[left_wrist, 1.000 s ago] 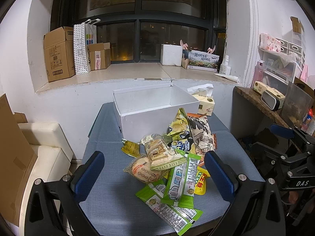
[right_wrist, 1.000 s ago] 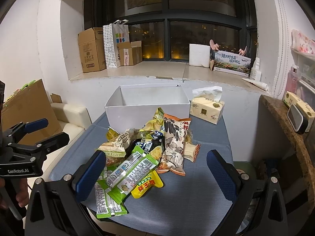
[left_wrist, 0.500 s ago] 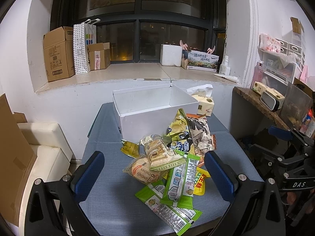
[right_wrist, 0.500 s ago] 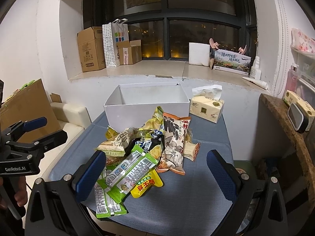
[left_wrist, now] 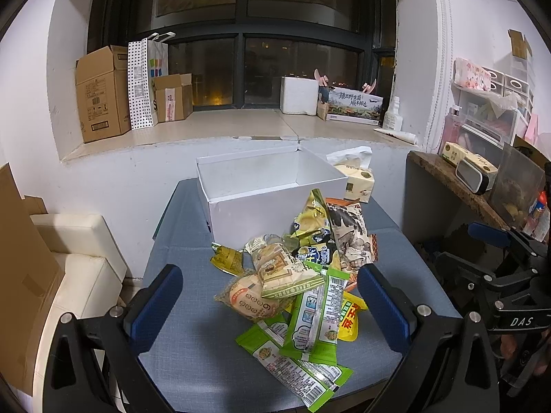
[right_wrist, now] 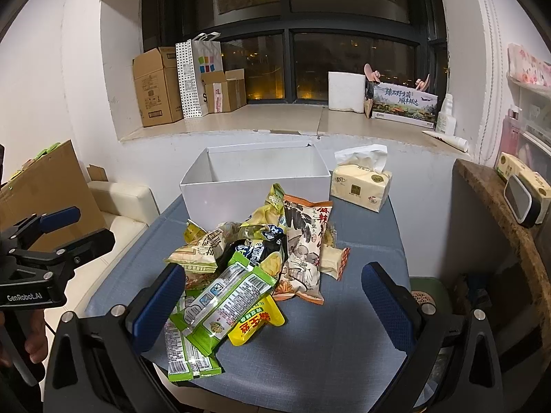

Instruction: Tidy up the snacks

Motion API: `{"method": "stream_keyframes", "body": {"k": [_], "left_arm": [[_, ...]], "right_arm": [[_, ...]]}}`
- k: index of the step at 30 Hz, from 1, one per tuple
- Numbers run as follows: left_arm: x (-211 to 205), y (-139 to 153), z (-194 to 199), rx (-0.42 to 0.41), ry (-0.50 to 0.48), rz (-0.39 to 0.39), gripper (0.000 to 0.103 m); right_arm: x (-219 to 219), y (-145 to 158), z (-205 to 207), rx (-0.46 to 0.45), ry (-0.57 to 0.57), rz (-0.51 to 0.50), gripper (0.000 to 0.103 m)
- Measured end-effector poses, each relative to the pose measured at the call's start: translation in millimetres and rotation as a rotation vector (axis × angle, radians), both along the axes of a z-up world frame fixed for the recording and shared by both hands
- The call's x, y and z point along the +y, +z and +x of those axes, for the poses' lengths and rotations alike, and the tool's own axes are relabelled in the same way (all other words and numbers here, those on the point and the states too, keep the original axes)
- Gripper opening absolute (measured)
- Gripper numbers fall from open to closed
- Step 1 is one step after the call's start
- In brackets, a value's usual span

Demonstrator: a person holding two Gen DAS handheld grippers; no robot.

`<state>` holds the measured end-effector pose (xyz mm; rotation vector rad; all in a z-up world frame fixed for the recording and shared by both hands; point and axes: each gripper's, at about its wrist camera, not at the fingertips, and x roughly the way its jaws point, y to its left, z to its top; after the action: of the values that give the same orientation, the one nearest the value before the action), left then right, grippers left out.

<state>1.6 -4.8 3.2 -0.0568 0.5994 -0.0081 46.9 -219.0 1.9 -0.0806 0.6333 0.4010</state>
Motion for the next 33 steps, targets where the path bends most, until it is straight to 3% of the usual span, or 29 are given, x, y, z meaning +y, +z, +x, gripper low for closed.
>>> {"method": "stream_keyframes", "body": {"k": [11,22,27,28,31,33], "left_arm": [[1,-4,1,0.005,0.003,-0.002,0.103],[4,-14,5,0.025,0.005,-0.009,0.103],[7,-22,8,0.043,0.012,-0.012,0.103],[8,-23,9,0.048,0.015,-0.016,0.103],[10,-27,11,0.057,0.019,-0.022,0.103],[11,-29,12,0.061,0.021,-0.025,0.103]], "right_arm": [[-2,-12,15,0.030,0.016,0.035,0.103],[4,-79,136,0.172,0.019,0.059,0.103],[8,-109,191,0.281,-0.015,0.041,0.102],[9,-113,198,0.301,-0.005,0.047,0.094],[14,-128,211,0.378,0.045,0.043,0.045],[16,-126,207,0.363,0.074,0.037,0.042]]}}
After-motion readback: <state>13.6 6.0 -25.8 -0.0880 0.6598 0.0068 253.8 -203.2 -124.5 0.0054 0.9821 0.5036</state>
